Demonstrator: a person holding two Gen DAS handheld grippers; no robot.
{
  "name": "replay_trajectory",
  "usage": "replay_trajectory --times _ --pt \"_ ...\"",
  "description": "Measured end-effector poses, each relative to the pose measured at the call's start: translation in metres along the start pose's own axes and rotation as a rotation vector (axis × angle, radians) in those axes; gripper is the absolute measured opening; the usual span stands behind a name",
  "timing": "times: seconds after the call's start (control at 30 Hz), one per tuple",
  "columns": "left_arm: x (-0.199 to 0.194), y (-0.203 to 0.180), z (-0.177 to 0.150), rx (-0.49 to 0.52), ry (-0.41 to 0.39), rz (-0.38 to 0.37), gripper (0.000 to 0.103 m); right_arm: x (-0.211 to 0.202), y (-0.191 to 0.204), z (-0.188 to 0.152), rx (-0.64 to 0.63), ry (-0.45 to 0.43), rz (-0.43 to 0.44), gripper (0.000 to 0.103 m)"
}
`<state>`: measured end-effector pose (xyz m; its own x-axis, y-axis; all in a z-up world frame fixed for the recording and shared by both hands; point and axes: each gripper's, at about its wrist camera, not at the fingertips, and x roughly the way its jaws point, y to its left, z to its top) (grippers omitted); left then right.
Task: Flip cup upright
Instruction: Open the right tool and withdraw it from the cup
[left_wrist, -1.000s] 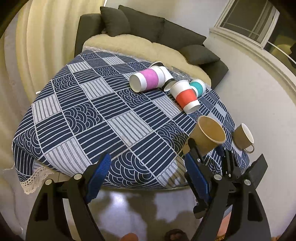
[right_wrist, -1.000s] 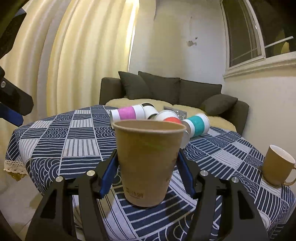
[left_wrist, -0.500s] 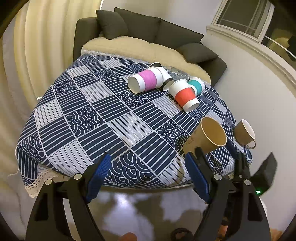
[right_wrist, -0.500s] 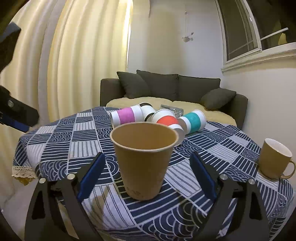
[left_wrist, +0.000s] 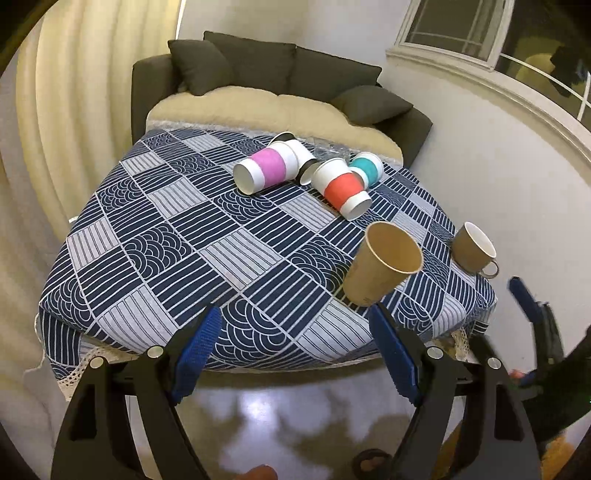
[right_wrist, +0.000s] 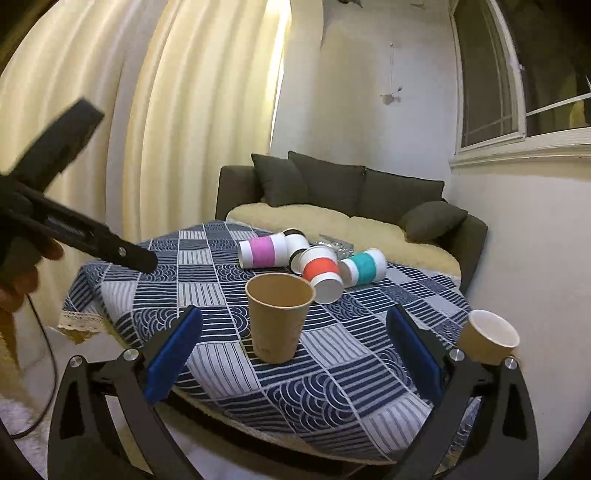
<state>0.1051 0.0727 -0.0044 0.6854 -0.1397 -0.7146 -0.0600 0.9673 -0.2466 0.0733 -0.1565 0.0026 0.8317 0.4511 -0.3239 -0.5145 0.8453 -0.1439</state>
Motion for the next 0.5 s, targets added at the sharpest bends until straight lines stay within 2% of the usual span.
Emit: replay_trajectory --times 0.13,0.17,0.3,0.5 --pt "-0.008 -0.007 -0.007 0.024 -0.023 0.003 0.082 -0.03 -0.011 0.004 0.036 -0.027 -0.002 0.098" --pt "-0.009 -0.009 -0.009 0.036 -0.028 0.01 0.085 -0.037 -0.015 0.005 0.056 -0.033 0.01 0.098" --pt "-0.018 -0.015 -0.019 0.052 -0.041 0.001 0.086 -0.055 -0.025 0.012 0.096 -0.042 0.046 0.098" --pt "-0.041 -0.041 -0.044 0.168 -0.109 -0.006 0.089 -0.08 -0.04 0.02 0.12 -0.06 0.082 0.098"
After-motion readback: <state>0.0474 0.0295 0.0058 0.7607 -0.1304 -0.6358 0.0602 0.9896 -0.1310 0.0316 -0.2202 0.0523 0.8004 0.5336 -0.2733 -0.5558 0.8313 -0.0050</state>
